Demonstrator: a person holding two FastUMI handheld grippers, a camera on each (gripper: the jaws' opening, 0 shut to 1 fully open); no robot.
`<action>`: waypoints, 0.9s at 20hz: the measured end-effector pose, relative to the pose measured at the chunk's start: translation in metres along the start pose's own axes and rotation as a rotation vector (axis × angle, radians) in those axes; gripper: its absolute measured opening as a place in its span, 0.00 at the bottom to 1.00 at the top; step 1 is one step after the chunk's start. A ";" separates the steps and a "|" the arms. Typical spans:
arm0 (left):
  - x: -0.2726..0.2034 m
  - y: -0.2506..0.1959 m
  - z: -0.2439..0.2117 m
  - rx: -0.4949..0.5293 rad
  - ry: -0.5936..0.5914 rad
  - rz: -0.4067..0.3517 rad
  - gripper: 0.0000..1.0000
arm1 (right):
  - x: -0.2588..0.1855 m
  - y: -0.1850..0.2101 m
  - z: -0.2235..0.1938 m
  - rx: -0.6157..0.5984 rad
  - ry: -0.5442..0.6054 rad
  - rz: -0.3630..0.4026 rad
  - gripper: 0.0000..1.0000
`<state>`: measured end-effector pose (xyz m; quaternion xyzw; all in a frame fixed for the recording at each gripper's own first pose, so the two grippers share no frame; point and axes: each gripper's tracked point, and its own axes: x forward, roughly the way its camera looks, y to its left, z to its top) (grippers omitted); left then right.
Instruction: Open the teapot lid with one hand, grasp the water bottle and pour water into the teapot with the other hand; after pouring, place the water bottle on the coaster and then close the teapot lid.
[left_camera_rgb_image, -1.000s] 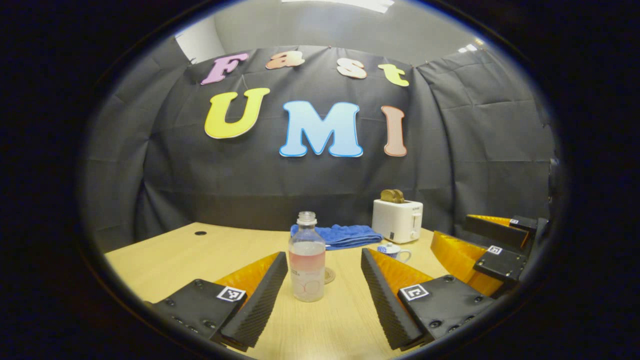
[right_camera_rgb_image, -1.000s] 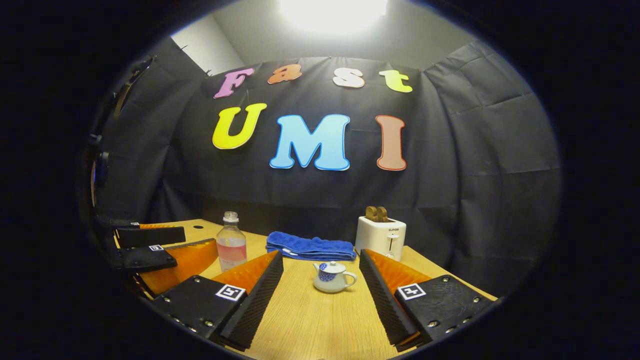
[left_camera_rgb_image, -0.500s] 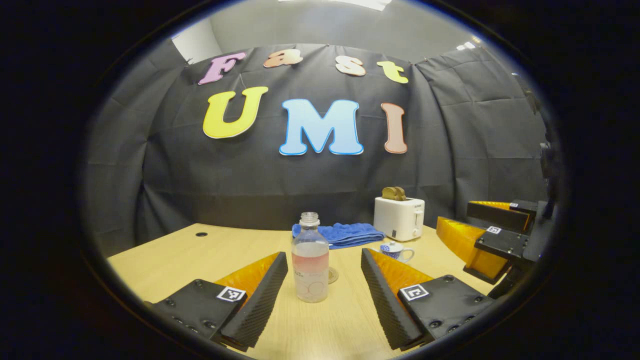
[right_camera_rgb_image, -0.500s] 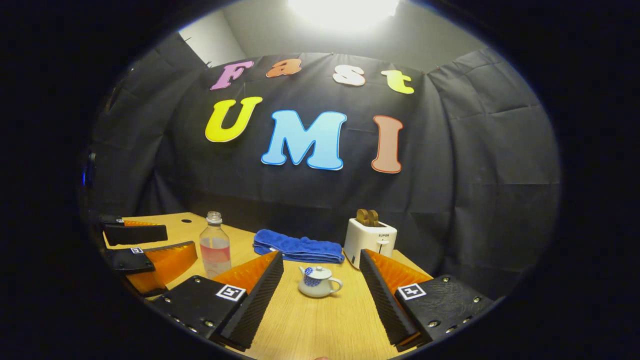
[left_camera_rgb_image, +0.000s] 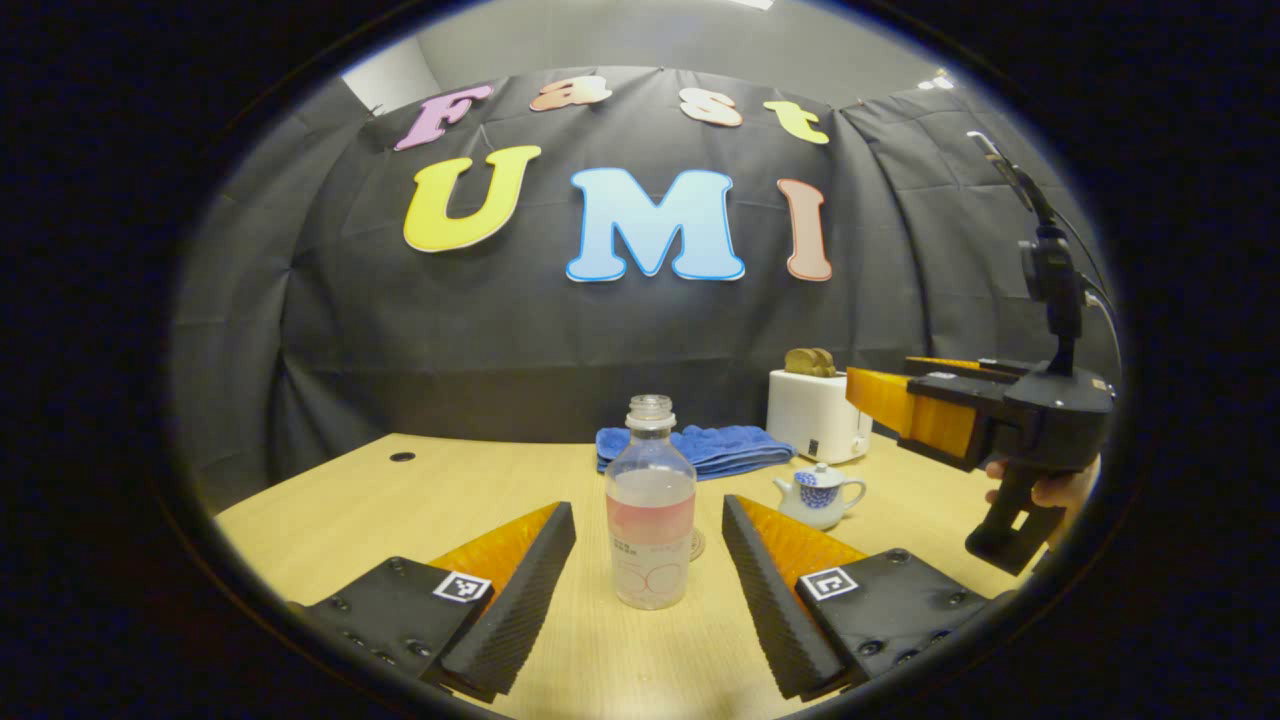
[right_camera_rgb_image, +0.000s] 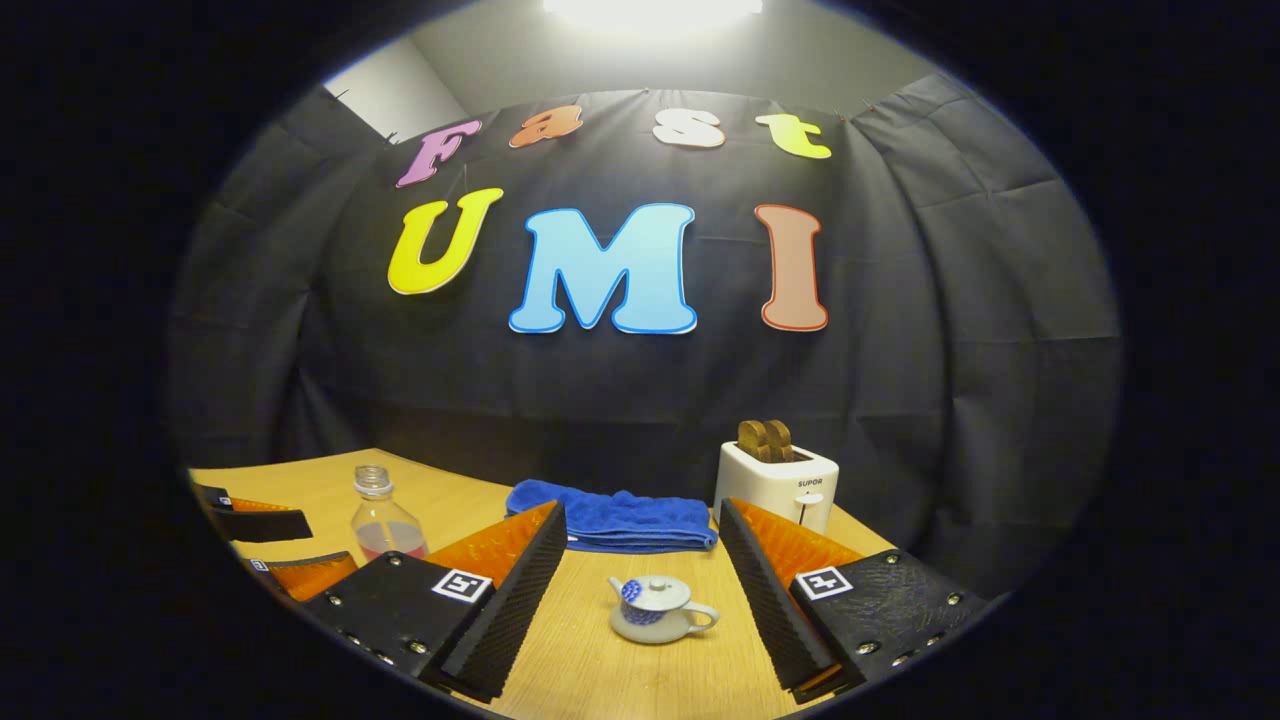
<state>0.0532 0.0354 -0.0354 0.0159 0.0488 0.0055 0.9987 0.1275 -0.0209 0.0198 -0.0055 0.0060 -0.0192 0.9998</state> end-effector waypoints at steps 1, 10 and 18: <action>0.007 0.001 -0.004 -0.004 0.010 -0.007 1.00 | 0.010 0.000 -0.001 -0.017 0.005 -0.009 0.94; 0.048 0.005 -0.037 0.011 0.070 -0.027 1.00 | 0.083 0.002 -0.076 0.024 0.143 -0.040 0.84; 0.065 0.002 -0.048 0.013 0.080 -0.044 1.00 | 0.108 -0.005 -0.128 0.092 0.288 -0.053 0.61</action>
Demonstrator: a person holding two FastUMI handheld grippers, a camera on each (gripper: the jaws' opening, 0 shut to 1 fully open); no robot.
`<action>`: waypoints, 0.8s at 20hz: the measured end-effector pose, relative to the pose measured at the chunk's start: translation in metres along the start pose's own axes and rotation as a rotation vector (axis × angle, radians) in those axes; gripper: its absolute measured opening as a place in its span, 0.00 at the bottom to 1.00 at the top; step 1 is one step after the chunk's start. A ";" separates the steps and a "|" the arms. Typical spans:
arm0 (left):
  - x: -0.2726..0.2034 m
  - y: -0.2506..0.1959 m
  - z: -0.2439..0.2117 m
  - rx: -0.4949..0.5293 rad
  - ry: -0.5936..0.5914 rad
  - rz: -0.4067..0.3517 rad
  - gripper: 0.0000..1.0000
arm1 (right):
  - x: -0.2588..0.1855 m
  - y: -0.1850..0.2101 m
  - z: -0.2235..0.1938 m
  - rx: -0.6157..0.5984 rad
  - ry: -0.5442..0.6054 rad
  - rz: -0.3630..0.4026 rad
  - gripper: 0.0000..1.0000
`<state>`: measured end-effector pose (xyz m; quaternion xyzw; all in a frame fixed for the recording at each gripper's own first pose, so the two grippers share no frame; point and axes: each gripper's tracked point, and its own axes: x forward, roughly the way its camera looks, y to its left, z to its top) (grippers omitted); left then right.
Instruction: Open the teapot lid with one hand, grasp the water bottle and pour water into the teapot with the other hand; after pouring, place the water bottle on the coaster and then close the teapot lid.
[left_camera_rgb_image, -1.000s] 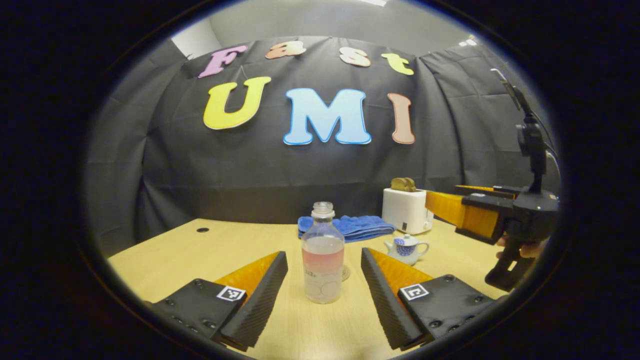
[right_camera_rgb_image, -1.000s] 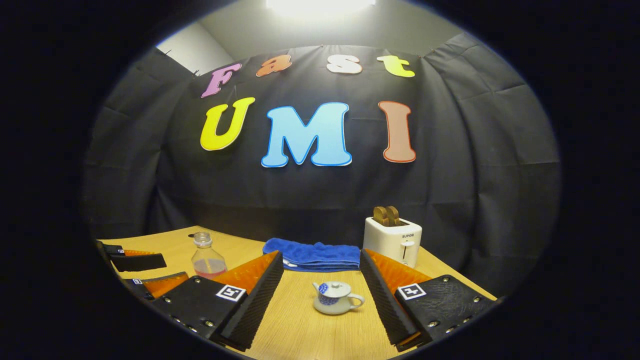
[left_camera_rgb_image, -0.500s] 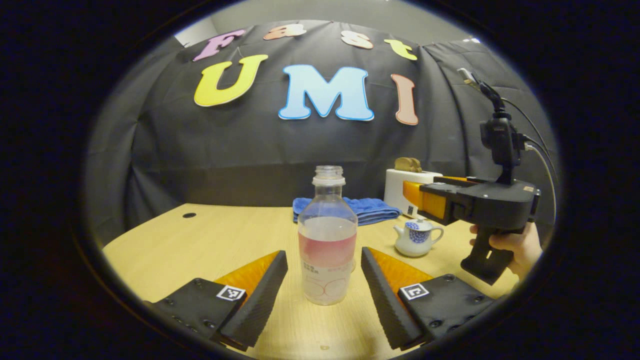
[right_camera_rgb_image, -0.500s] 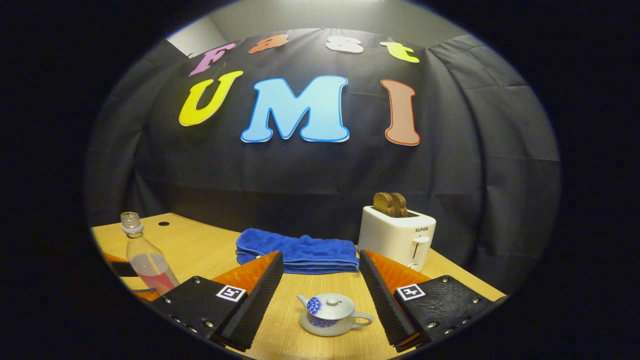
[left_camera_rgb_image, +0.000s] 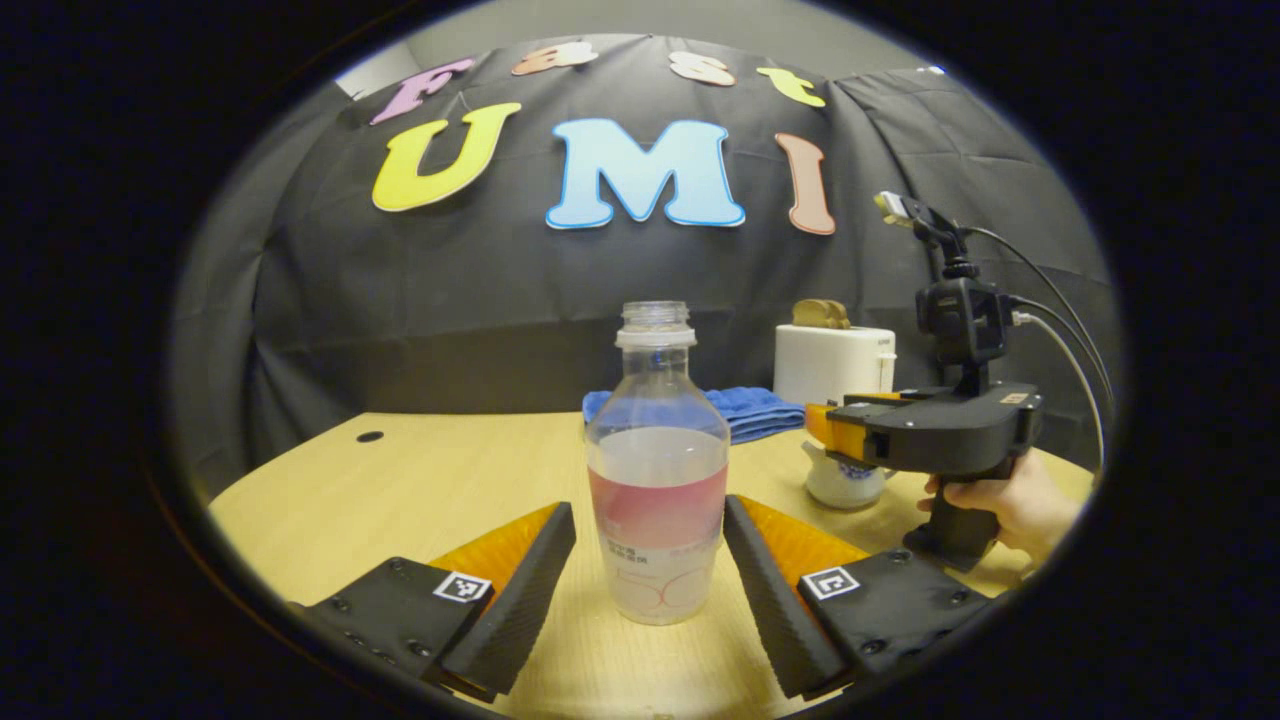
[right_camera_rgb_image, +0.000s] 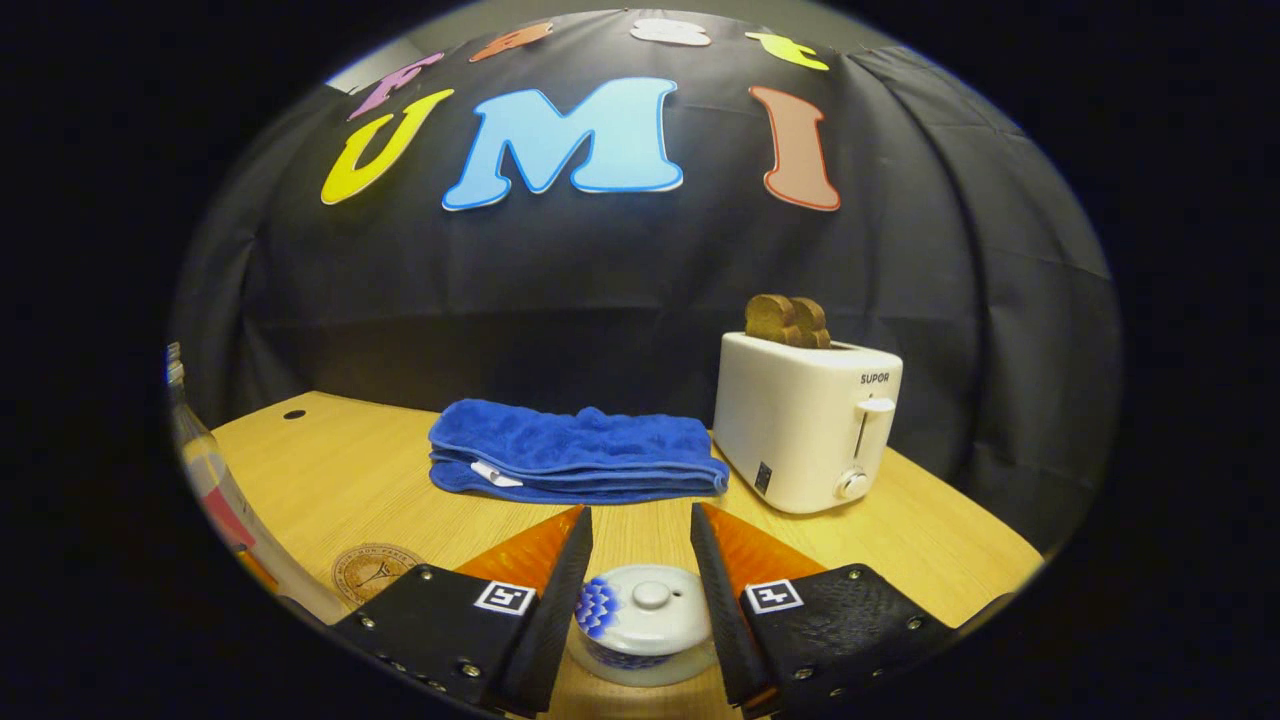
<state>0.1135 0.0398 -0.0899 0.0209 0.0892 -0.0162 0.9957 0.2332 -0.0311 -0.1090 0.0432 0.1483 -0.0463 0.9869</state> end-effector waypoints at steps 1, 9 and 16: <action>0.001 -0.001 -0.001 -0.004 0.002 -0.003 1.00 | 0.003 0.002 -0.002 0.015 0.003 0.009 0.58; 0.006 -0.011 -0.005 -0.008 0.008 -0.026 1.00 | -0.002 0.006 0.002 -0.179 -0.047 -0.017 0.43; 0.005 -0.007 -0.003 -0.015 0.008 -0.022 1.00 | 0.001 0.001 0.000 -0.014 0.012 -0.003 0.19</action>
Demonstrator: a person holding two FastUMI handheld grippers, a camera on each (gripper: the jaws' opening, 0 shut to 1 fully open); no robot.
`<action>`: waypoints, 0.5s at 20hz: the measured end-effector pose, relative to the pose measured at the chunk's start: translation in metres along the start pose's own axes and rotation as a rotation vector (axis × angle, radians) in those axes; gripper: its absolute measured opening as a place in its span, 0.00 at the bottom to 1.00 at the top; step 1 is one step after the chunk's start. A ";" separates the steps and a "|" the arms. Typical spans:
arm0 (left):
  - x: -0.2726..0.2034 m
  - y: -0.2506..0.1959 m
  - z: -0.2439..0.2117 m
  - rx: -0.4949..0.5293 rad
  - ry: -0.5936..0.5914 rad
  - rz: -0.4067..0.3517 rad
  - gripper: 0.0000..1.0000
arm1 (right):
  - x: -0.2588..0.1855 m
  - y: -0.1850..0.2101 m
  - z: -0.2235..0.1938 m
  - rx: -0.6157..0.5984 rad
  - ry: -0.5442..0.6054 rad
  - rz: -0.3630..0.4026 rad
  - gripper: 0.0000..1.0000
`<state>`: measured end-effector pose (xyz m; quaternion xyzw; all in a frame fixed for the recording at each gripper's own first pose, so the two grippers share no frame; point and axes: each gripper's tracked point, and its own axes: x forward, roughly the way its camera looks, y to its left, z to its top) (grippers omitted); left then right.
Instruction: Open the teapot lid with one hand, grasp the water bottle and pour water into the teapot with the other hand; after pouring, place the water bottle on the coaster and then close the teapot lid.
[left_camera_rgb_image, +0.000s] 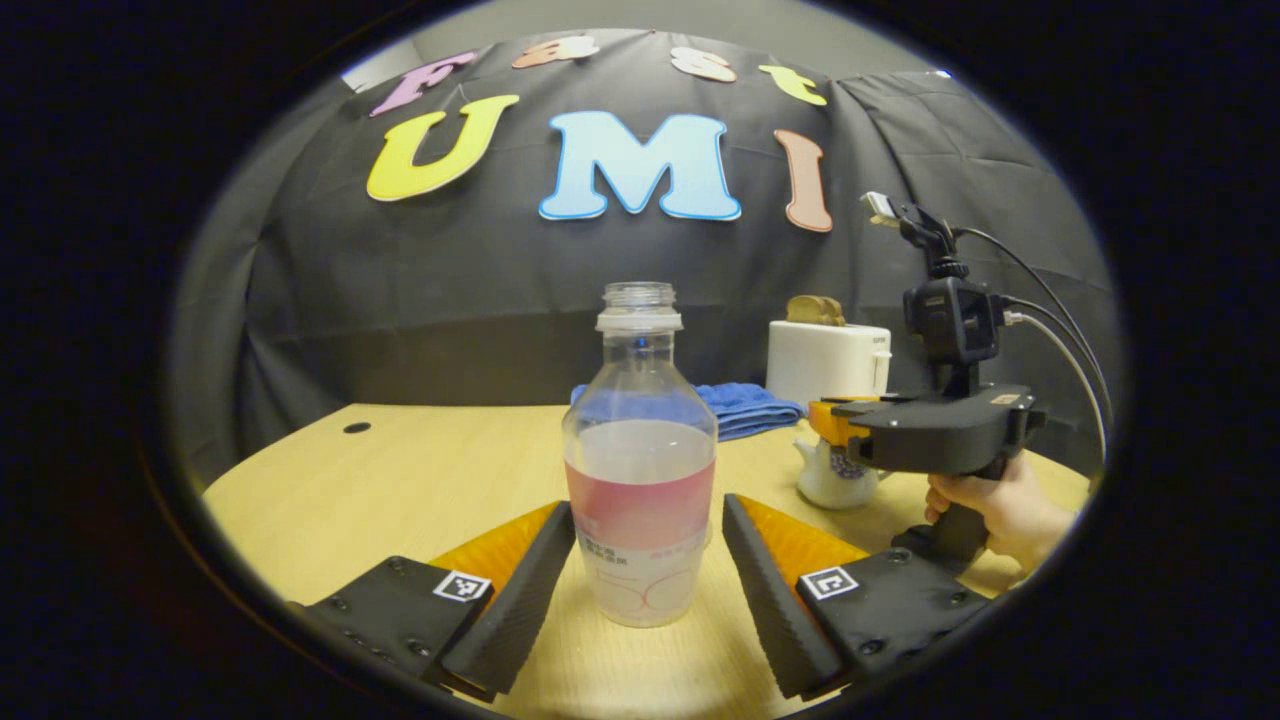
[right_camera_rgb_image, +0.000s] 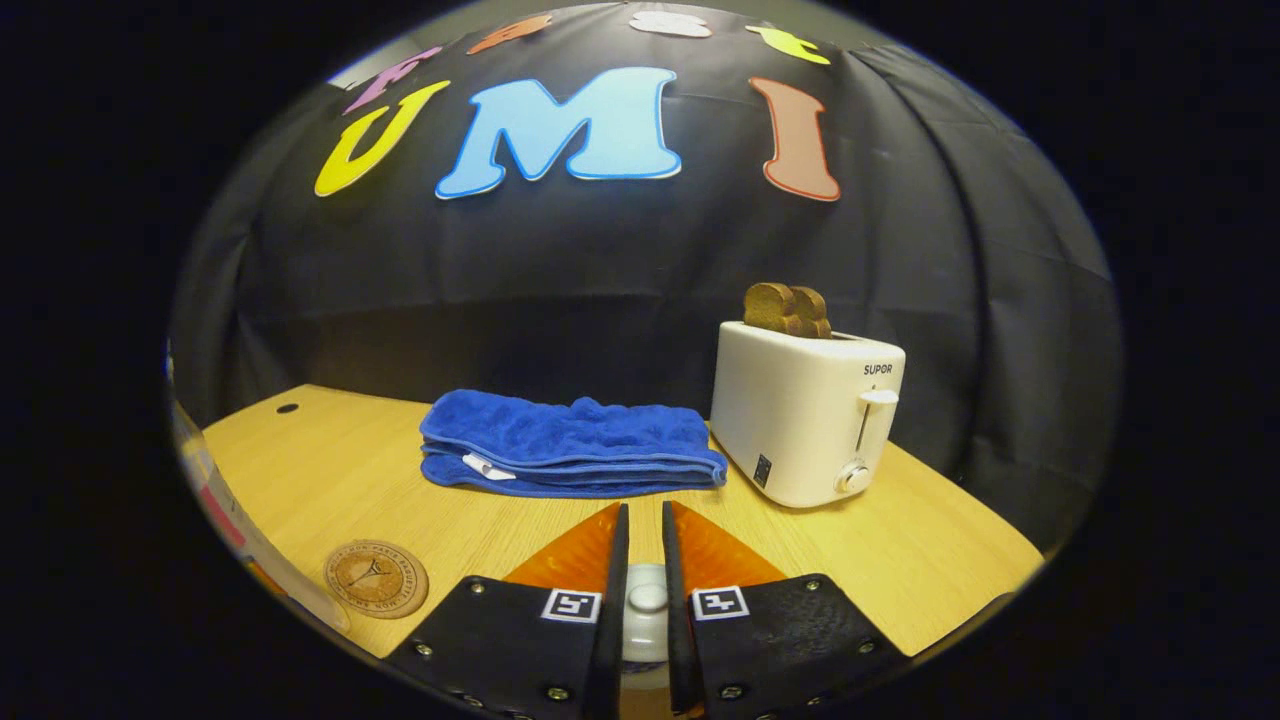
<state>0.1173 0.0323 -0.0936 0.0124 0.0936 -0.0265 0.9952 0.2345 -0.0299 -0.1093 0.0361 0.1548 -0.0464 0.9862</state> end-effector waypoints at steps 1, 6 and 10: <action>0.000 -0.001 0.001 -0.005 -0.004 -0.006 1.00 | -0.002 0.002 0.000 -0.014 -0.005 0.016 0.19; -0.003 -0.003 0.002 -0.027 -0.022 -0.022 1.00 | -0.006 0.002 0.002 -0.052 -0.033 0.011 0.07; -0.004 -0.002 0.002 -0.031 -0.024 -0.028 1.00 | -0.015 0.002 0.029 -0.036 -0.098 0.007 0.06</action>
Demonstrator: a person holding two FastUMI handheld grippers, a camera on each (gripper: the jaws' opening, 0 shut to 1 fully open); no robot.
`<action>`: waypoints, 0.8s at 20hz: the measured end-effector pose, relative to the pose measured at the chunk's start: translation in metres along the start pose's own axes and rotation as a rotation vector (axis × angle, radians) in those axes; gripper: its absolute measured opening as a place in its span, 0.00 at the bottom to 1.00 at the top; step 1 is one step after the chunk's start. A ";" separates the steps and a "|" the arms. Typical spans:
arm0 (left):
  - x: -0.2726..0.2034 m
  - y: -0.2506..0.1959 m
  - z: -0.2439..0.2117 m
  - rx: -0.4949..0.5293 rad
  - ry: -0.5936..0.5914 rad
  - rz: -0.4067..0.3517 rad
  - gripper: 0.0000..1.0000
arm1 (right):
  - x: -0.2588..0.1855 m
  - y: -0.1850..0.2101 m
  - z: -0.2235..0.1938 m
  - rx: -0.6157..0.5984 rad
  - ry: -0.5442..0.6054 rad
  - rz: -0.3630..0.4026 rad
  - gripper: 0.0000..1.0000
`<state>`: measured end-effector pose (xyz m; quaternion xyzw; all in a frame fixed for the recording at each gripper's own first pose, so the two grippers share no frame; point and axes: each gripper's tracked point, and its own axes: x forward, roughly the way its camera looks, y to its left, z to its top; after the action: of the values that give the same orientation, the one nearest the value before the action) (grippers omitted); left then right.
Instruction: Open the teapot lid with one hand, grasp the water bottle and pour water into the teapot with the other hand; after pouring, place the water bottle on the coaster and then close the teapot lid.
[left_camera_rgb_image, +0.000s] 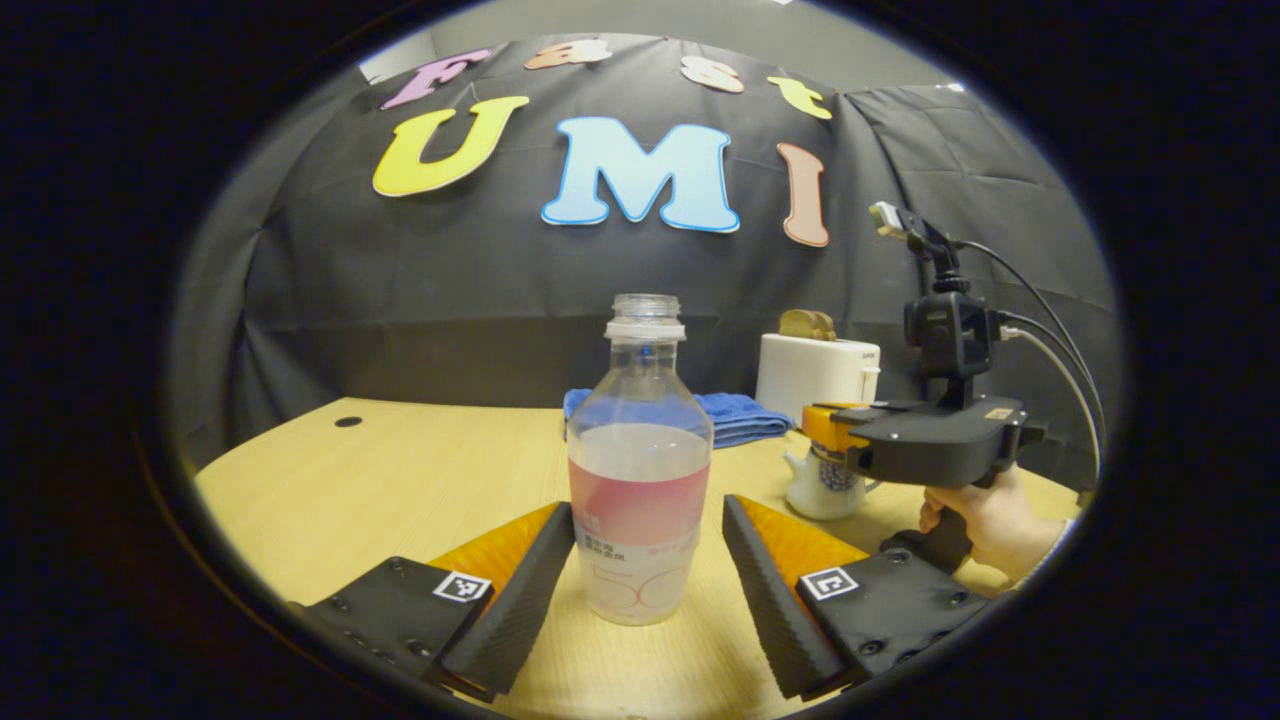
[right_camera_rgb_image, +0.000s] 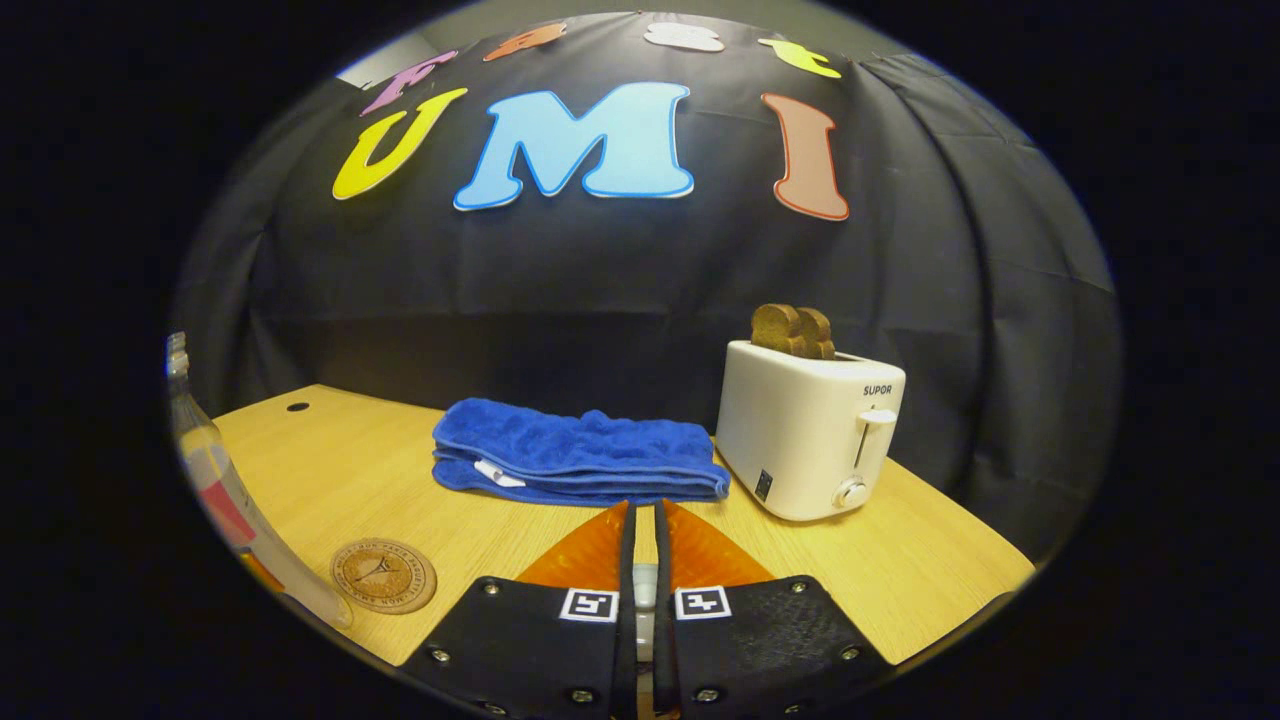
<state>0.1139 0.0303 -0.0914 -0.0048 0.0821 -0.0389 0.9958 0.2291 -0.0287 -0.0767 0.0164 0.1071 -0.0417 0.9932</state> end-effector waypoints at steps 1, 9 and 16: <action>-0.001 0.001 0.001 0.002 -0.002 0.003 1.00 | -0.005 0.000 0.013 0.009 -0.029 0.001 0.06; 0.001 0.001 -0.004 0.089 0.035 0.021 0.89 | -0.063 -0.029 0.030 -0.030 -0.050 0.026 0.06; 0.015 -0.014 0.002 0.332 0.130 0.026 0.86 | -0.087 -0.078 -0.008 -0.003 -0.002 -0.004 0.06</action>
<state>0.1278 0.0150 -0.0920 0.1632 0.1389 -0.0392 0.9760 0.1362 -0.0994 -0.0680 0.0148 0.1062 -0.0437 0.9933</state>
